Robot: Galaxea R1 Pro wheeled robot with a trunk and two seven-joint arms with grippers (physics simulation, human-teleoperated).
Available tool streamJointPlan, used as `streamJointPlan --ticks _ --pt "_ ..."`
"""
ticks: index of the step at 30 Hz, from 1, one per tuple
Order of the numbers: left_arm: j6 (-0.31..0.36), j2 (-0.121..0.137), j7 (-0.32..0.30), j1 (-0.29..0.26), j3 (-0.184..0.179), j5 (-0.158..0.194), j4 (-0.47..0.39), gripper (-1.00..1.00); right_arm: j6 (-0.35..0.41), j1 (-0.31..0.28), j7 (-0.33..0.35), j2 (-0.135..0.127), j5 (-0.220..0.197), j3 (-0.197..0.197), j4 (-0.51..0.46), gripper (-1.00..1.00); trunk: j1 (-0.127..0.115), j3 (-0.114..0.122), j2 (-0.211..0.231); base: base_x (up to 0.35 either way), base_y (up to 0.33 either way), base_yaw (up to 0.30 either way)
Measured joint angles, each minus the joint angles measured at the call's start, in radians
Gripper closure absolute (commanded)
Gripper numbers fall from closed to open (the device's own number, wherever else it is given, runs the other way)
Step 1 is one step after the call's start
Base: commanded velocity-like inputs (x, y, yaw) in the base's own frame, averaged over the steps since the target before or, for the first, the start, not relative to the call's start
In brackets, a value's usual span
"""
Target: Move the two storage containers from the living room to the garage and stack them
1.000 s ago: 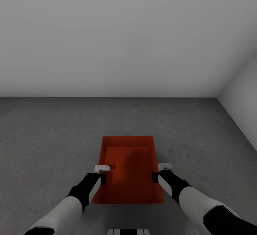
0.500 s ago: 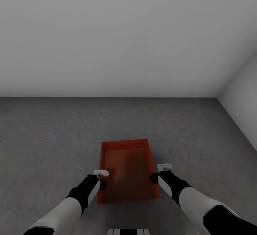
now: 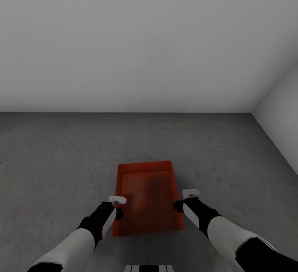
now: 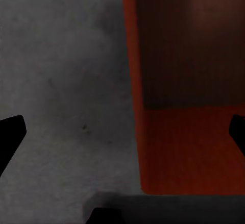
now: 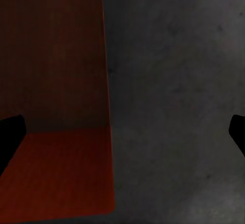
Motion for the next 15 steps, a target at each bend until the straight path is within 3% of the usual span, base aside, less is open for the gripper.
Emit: streamJointPlan --ticks 12,15 --pt "0.000 0.000 0.000 0.000 0.000 0.000 0.000 -1.00 -0.002 0.000 0.000 -0.001 0.000 0.000 0.000 -1.00 0.000 0.000 0.000 0.000 0.000 0.000" --pt "0.000 0.000 0.000 0.000 0.000 0.000 0.001 -1.00 -0.002 0.000 0.000 0.000 0.000 0.000 0.000 -1.00 -0.011 0.009 0.021 0.000 0.000 0.000"
